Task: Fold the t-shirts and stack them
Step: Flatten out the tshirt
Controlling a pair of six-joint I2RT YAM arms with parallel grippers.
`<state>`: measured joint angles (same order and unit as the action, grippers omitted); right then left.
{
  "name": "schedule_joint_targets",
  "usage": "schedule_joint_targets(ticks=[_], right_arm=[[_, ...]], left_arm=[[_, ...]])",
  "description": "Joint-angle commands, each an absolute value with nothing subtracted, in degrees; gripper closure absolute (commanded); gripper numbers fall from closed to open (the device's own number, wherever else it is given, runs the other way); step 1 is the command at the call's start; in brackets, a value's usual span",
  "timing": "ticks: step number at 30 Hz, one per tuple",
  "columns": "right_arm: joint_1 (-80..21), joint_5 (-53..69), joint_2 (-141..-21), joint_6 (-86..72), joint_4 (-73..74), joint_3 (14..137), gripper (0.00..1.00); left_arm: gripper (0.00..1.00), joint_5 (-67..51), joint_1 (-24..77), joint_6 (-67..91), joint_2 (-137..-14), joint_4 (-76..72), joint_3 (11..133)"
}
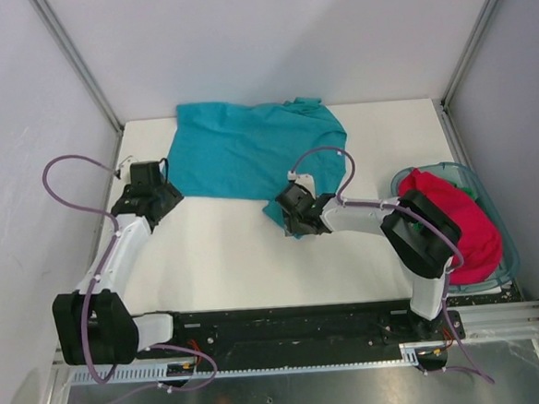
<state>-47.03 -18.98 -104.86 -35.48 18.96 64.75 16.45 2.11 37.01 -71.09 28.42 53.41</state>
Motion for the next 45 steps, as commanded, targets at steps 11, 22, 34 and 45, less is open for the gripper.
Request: schedule_joint_targets(ticks=[11, 22, 34, 45], right_arm=[[-48.87, -22.11, -108.47, -34.9, 25.43, 66.58, 0.88], [-47.03, -19.55, -99.32, -35.44, 32.21, 60.01, 1.0], [-44.14, -13.72, -89.28, -36.67, 31.04, 51.46, 1.0], [-42.71, -11.97, -87.47, -36.38, 29.59, 49.44, 1.0]], left_arm=[[0.39, 18.11, 0.8, 36.0, -73.86, 27.28, 55.01], [0.44, 19.45, 0.64, 39.27, -75.63, 27.09, 51.67], [0.49, 19.88, -2.36, 42.97, -81.33, 25.53, 48.29], [0.51, 17.13, -2.49, 44.34, -86.49, 23.26, 49.11]])
